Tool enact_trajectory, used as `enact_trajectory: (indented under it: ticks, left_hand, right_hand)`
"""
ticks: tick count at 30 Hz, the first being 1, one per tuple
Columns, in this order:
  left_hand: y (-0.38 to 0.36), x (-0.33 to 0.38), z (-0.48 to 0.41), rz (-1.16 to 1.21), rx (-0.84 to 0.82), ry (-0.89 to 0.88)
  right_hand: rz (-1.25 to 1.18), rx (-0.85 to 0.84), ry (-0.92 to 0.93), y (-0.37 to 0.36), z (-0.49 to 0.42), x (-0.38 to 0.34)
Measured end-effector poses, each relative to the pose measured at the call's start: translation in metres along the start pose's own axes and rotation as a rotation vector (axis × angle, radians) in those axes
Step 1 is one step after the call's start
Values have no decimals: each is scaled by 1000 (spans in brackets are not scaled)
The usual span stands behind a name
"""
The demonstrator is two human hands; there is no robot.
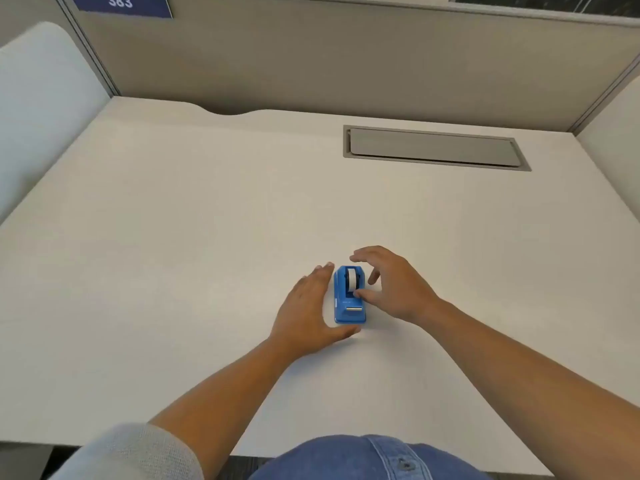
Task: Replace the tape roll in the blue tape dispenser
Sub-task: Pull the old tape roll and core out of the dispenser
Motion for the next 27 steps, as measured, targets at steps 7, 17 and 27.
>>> enact_trajectory:
  ticks: [7,17,27]
  left_hand:
    - [-1,10,-12,203,-41,66]
    - [-4,3,-15,199,-59,87]
    - [-3,5,-13,152,-68,98]
  right_hand:
    - [90,-102,2,-5,-15,-7]
    - [173,-77,66,-2,-20,-15]
    - [186,-123,53,1,-25,-15]
Point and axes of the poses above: each hand's wrist, its own z-axis away from the middle knuckle, its own y-axis out of the back of the hand, x = y × z, the point moved 5 cm from there along -z, towards the middle knuckle, and after that the axes turned 5 degrees about y, right-handed, at the moved point
